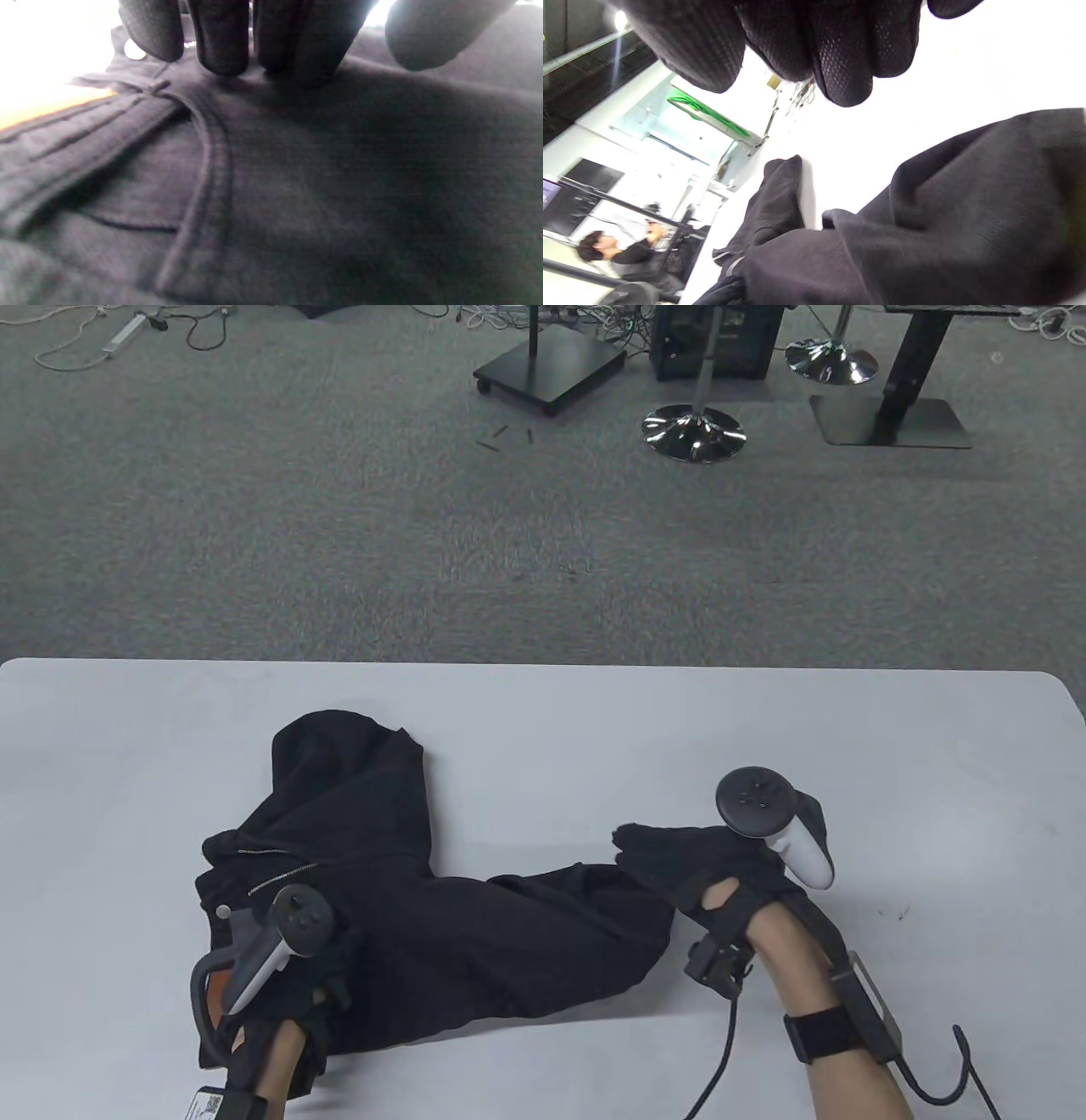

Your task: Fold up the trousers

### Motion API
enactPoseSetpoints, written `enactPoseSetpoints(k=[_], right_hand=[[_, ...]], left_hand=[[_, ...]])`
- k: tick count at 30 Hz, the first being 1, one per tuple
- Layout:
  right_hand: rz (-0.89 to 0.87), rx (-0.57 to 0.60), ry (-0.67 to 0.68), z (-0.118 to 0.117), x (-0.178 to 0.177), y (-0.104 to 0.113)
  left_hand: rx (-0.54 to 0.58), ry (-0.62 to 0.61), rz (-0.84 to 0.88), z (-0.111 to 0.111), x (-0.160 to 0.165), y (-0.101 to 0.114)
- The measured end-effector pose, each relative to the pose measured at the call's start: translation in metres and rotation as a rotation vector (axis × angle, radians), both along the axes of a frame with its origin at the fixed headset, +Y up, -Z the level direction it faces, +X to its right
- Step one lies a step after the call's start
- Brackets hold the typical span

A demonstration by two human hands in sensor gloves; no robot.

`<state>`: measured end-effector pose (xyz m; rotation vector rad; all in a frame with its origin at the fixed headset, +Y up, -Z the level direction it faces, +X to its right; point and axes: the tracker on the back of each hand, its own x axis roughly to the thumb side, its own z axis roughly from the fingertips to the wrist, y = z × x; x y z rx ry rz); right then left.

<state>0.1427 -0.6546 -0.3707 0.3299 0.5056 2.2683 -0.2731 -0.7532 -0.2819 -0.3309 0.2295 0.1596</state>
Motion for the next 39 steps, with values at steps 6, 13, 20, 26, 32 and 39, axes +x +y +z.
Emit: enactPoseSetpoints(k=[6, 13, 20, 26, 32, 39], right_hand=[[0.461, -0.054, 0.131, -0.014, -0.086, -0.04], [0.671, -0.003, 0.114, -0.018, -0.11, -0.074], [0.25, 0.246, -0.197, -0.022, -0.033, -0.01], [-0.095, 0.297, -0.501, 0.003, 0.057, 0.02], [0.126, 0.055, -0.35, 0.02, 0.081, -0.014], [0.312, -0.105, -0.263, 0.018, 0.078, -0.032]], left_hand=[[-0.072, -0.024, -0.04, -0.001, 0.007, -0.015], [-0.066, 0.009, -0.018, -0.001, -0.005, -0.017], [-0.054, 0.099, -0.021, -0.001, -0.029, -0.017], [-0.034, 0.301, 0.022, 0.006, -0.07, -0.018], [-0.034, 0.316, 0.008, 0.006, -0.073, -0.016], [-0.033, 0.312, 0.015, 0.006, -0.073, -0.015]])
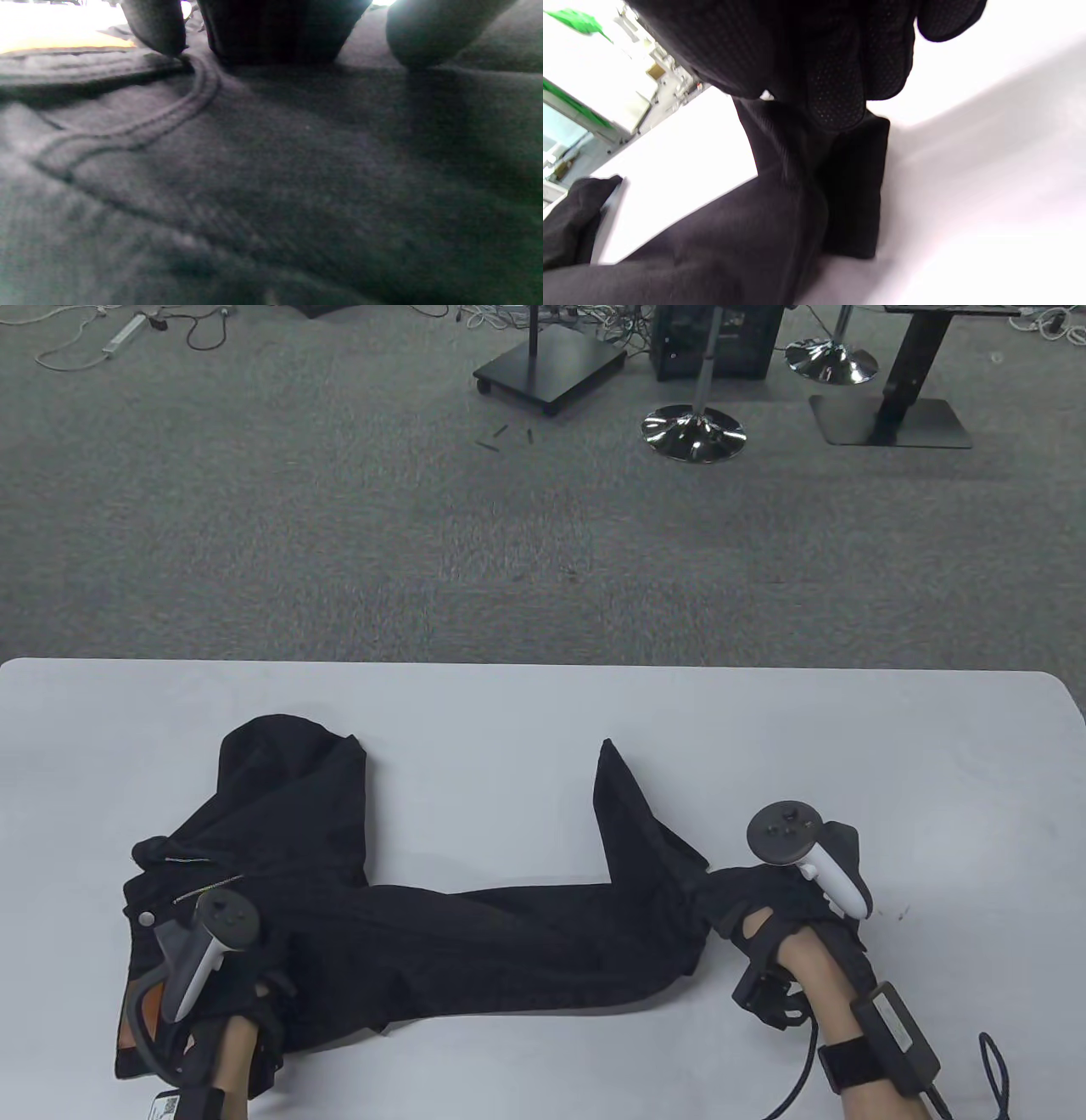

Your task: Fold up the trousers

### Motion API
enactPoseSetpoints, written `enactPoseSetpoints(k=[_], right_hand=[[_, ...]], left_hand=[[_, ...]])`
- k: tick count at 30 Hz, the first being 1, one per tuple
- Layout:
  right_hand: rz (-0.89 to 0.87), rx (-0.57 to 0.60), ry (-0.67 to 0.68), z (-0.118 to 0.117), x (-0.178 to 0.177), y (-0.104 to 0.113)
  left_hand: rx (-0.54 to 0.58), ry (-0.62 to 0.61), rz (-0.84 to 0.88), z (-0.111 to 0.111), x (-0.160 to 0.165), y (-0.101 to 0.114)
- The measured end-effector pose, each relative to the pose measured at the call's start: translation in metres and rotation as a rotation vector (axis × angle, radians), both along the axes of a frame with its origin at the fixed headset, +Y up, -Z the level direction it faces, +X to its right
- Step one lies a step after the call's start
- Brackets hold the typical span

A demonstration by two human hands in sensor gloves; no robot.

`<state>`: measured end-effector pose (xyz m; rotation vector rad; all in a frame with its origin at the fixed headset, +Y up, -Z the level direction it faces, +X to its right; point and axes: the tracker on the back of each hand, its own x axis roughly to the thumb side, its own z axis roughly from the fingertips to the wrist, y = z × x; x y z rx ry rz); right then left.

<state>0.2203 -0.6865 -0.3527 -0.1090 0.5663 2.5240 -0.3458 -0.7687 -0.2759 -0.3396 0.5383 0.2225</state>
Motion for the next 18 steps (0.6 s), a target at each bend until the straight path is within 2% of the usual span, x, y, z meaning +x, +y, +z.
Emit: enactPoseSetpoints(k=[4, 8, 14, 18], right_hand=[[-0.007, 0.114, -0.071, -0.017, -0.014, 0.003], [-0.009, 0.144, -0.077, -0.041, -0.044, -0.014], [0.107, -0.053, -0.051, -0.066, -0.068, -0.053], [0.061, 0.025, -0.106, -0.067, -0.063, -0.056]], left_hand=[[0.008, -0.03, -0.025, -0.001, 0.007, 0.003], [0.03, -0.1, -0.009, -0.002, 0.024, 0.006], [-0.022, -0.185, -0.041, -0.005, 0.042, 0.001], [-0.037, -0.162, 0.008, -0.006, 0.036, -0.004]])
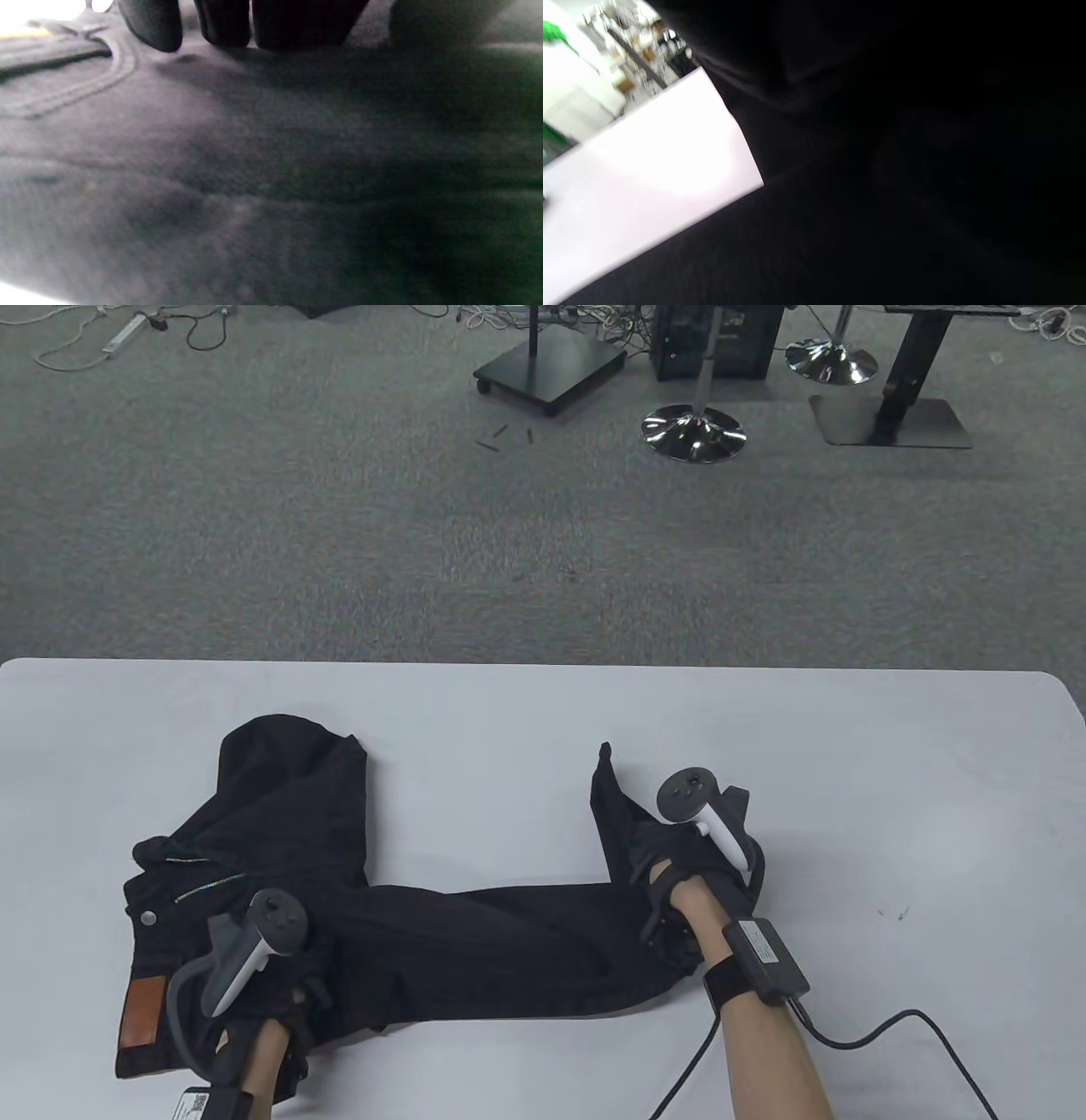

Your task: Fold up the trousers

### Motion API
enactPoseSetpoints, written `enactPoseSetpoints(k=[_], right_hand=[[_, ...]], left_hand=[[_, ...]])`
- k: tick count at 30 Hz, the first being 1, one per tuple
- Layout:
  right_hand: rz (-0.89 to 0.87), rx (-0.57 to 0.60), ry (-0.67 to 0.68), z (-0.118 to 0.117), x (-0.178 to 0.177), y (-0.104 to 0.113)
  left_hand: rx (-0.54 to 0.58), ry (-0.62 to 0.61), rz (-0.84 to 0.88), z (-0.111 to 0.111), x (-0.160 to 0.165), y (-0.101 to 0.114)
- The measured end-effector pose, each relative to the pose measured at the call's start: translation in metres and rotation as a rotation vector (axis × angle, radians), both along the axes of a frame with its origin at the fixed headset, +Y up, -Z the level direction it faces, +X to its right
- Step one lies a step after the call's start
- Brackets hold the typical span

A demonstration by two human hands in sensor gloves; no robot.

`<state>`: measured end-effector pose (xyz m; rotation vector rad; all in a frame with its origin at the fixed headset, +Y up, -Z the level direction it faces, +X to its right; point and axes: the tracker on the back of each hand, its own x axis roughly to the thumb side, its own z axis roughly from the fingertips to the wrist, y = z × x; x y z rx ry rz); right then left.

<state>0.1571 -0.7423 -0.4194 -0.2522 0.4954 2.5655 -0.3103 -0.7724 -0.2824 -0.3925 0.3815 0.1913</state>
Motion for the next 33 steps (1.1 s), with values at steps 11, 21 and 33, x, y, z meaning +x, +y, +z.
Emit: enactPoseSetpoints(k=[11, 21, 33], right_hand=[[-0.693, 0.61, -0.231, 0.05, 0.087, 0.09], [-0.298, 0.485, -0.477, 0.097, 0.168, 0.078], [0.095, 0.017, -0.037, 0.04, 0.076, 0.017]], left_hand=[[0.003, 0.11, 0.083, 0.0, -0.031, -0.004], [0.0, 0.105, 0.074, 0.0, -0.029, -0.004], [0.009, 0.101, 0.079, 0.002, -0.03, -0.003]])
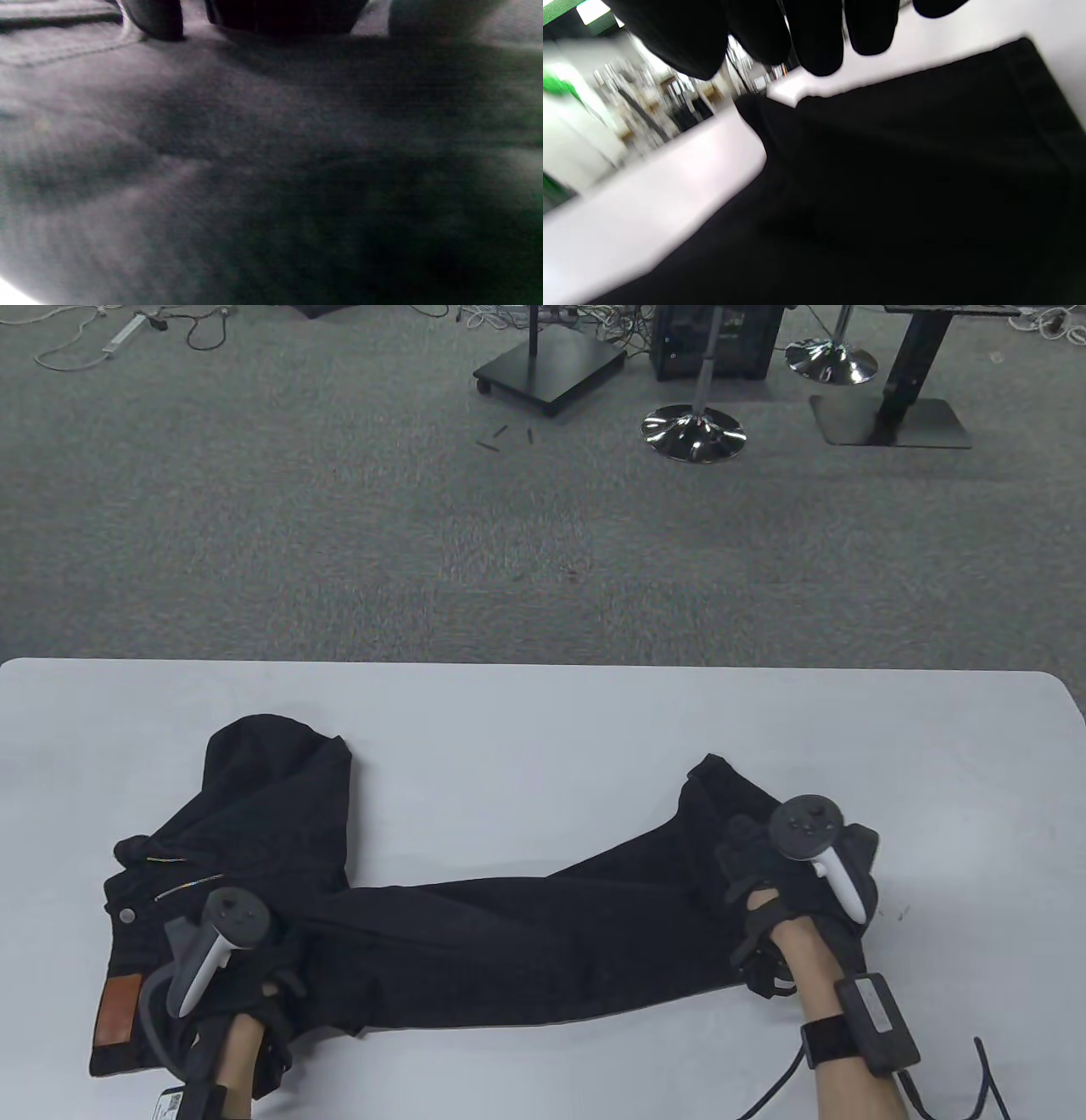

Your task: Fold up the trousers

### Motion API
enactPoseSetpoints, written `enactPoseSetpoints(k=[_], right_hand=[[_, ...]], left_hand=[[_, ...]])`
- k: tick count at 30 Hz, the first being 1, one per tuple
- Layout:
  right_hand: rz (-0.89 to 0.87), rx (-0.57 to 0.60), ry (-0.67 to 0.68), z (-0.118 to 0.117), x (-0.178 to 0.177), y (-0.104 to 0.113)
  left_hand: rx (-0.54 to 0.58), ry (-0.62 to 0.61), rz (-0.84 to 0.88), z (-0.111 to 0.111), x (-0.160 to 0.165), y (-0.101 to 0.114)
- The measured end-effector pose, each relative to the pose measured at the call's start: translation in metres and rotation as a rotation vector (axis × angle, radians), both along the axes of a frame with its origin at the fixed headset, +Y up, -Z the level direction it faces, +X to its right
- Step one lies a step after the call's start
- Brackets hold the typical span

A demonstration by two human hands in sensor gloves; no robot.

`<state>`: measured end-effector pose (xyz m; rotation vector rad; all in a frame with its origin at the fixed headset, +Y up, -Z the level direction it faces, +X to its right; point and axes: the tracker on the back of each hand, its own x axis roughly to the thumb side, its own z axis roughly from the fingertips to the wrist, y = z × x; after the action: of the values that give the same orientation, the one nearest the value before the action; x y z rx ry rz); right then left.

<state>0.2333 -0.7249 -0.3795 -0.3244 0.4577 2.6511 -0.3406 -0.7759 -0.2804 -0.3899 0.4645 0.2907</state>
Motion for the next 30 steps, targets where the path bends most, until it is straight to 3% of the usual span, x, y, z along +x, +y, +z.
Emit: enactPoseSetpoints(k=[6, 9, 12, 18, 21, 22, 25, 30], right_hand=[[0.085, -0.223, -0.135, -0.01, 0.019, -0.051], [0.103, -0.2, -0.232, -0.007, 0.037, -0.053], [0.175, -0.286, -0.321, 0.001, 0.057, -0.048], [0.278, -0.373, -0.308, 0.009, 0.06, -0.03], [0.292, -0.305, -0.25, 0.008, 0.045, -0.023], [0.273, -0.22, -0.213, 0.006, 0.034, -0.018], [0.211, -0.096, -0.098, 0.002, 0.002, -0.01], [0.1, -0.03, 0.093, -0.001, -0.053, -0.007]], left_hand=[[0.022, 0.002, 0.031, 0.002, -0.004, 0.001], [0.028, -0.008, 0.023, 0.002, -0.003, 0.001], [0.055, -0.013, 0.041, 0.003, -0.004, 0.004], [0.152, 0.073, 0.062, 0.011, -0.02, 0.016], [0.111, 0.172, 0.073, 0.013, -0.034, 0.005], [0.073, 0.187, 0.093, 0.013, -0.036, -0.002], [0.002, 0.143, 0.108, 0.009, -0.027, -0.011], [-0.057, -0.013, -0.017, 0.001, 0.008, -0.012]])
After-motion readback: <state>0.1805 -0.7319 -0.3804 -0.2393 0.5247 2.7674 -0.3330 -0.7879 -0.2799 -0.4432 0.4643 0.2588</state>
